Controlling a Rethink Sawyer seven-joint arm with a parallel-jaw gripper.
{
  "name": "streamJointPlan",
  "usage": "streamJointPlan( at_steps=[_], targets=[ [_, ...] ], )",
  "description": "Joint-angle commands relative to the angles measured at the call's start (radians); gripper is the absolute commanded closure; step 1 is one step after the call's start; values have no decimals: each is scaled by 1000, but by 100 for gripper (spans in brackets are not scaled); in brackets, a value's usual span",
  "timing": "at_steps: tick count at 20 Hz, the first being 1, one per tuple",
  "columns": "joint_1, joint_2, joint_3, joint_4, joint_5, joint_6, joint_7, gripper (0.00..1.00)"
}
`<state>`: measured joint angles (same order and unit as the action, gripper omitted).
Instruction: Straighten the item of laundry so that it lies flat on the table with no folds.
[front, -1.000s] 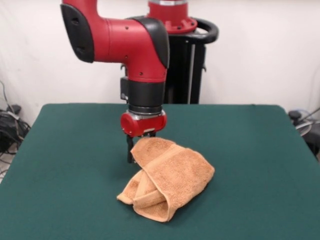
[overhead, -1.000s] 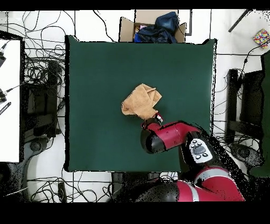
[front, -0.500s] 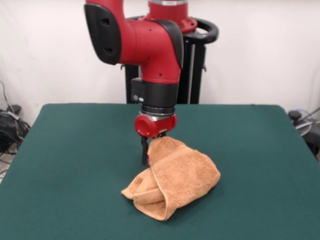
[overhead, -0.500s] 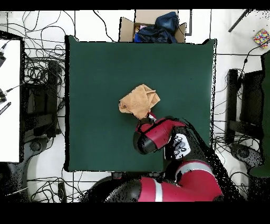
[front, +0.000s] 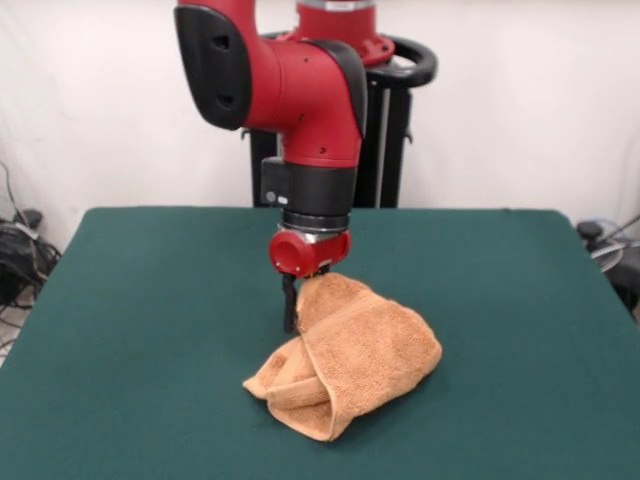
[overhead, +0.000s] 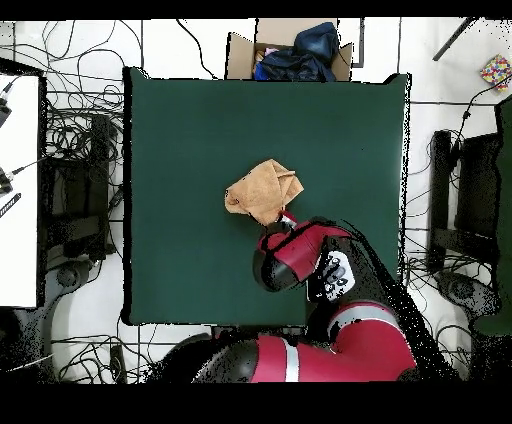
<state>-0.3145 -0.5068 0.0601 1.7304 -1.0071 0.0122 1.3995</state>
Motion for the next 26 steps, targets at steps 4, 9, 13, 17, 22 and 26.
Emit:
streamJointPlan(
  at_steps=[4,9,13,17,22,26],
  targets=[
    [86,62,-64,-123,-112,-121,28,0],
    [167,103,-165,-168,-125,-207,-5,0],
    [137,-5,-81,-79,-182,-115,24,0],
    [103,-91,-8,-9,-195,-38,12,0],
    [39,-176,90,70,-174,42,-36,0],
    [25,-192,113,83,-172,58,-47,0]
  ],
)
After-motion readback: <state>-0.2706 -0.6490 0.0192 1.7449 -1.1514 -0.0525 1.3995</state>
